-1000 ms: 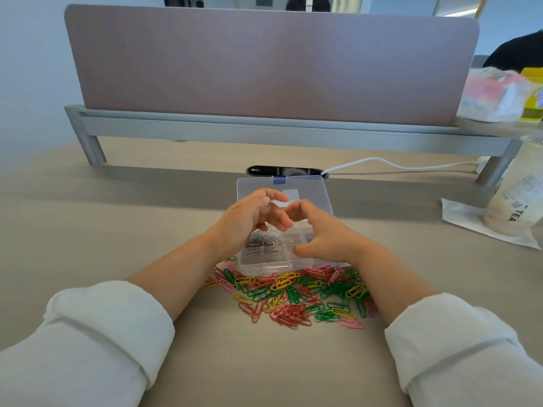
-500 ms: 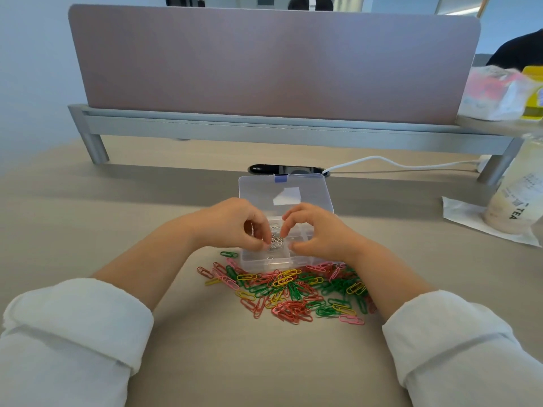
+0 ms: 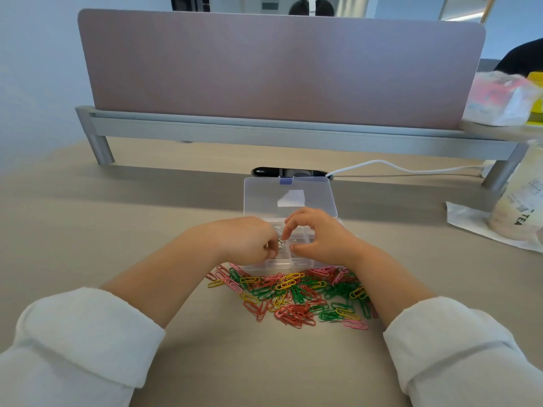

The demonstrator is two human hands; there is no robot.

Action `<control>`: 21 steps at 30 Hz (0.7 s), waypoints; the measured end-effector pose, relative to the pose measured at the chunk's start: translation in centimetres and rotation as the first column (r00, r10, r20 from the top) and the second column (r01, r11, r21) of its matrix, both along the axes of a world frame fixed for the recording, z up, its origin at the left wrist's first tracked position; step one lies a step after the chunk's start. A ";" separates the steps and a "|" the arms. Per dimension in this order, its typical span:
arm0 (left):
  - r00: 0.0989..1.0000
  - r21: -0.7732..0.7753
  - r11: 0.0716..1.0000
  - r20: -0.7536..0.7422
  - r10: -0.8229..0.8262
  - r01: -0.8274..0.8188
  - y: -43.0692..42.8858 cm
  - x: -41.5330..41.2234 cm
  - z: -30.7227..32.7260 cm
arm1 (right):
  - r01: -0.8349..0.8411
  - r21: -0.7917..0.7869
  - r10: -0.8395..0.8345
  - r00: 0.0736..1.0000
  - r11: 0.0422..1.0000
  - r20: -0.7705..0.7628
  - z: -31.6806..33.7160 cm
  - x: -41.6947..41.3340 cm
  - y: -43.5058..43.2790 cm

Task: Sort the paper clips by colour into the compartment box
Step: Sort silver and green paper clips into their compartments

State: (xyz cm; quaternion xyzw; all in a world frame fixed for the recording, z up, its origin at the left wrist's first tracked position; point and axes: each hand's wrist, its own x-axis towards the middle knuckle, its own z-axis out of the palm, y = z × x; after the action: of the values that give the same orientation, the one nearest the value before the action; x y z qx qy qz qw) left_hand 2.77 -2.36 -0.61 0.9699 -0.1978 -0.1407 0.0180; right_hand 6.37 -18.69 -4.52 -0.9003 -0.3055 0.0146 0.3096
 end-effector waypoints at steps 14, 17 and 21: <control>1.000 -0.010 1.000 0.020 -0.024 0.024 0.6 -0.3 1.2 | 0.000 -0.014 0.000 1.000 1.000 0.000 0.1 0.0 0.0; 0.999 0.061 0.997 0.014 -0.044 0.044 0.6 -0.4 1.1 | -0.003 -0.004 0.003 1.000 1.000 0.001 0.0 0.0 0.1; 0.998 0.082 0.995 0.021 -0.066 0.064 0.5 -0.4 0.7 | -0.004 -0.008 0.004 1.000 1.000 0.010 0.0 0.1 0.1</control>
State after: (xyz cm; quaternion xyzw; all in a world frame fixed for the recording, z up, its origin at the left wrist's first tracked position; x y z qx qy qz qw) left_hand 2.39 -1.90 0.10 0.9645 -0.2237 -0.1375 -0.0284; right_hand 6.43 -18.62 -4.55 -0.9010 -0.3088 0.0122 0.3043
